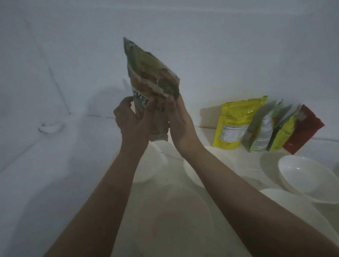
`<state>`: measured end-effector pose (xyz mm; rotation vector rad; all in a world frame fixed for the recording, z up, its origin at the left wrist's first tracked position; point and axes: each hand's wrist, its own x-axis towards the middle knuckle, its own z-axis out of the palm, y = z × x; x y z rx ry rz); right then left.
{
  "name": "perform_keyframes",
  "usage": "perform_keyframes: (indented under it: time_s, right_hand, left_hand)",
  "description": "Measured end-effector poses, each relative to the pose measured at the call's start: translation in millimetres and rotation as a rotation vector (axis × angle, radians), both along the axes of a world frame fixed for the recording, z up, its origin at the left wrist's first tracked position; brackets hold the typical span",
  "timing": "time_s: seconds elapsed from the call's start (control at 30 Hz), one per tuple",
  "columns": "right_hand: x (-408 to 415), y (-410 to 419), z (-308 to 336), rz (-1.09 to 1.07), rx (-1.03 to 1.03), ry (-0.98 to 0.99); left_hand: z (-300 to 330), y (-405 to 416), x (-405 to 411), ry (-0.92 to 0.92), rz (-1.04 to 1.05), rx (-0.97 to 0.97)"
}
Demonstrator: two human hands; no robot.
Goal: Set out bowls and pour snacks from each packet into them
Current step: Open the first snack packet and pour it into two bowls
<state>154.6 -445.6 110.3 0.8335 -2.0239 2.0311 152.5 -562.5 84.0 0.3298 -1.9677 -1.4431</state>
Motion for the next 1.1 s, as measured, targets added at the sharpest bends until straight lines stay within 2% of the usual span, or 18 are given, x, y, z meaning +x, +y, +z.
perform_keyframes:
  time_s: [0.07,0.17,0.3,0.43,0.67,0.8,0.9,1.0,1.1]
  right_hand:
    - [24,-16,3,0.068,-0.029,-0.093]
    - [49,-50,-2,0.168,-0.057,-0.187]
    - [82,-97,-10,0.195,-0.026,-0.256]
    - [110,-133,-26,0.246,0.007,-0.333]
    - [141,-163,-69,0.316,0.07,-0.469]
    - [146,-168,-86,0.263,0.014,-0.627]
    - [144,-170,-81,0.274,-0.037,-0.667]
    - [140,-170,-68,0.324,-0.076,-0.665]
    - [141,-171,-61,0.421,0.01,-0.646]
  left_hand:
    - [4,-19,40,0.026,0.039,0.023]
    - [1,-54,90,0.081,0.01,0.169]
    - [-14,-96,148,0.067,0.102,0.255]
    - [-34,-133,192,0.016,0.106,0.291]
    - [-72,-181,225,-0.208,0.175,0.167]
    - [-85,-187,228,-0.242,0.12,0.175]
    - [-74,-186,222,-0.241,0.156,0.134]
    - [-61,-190,215,-0.253,0.272,-0.086]
    - [-43,-186,207,-0.315,0.236,-0.083]
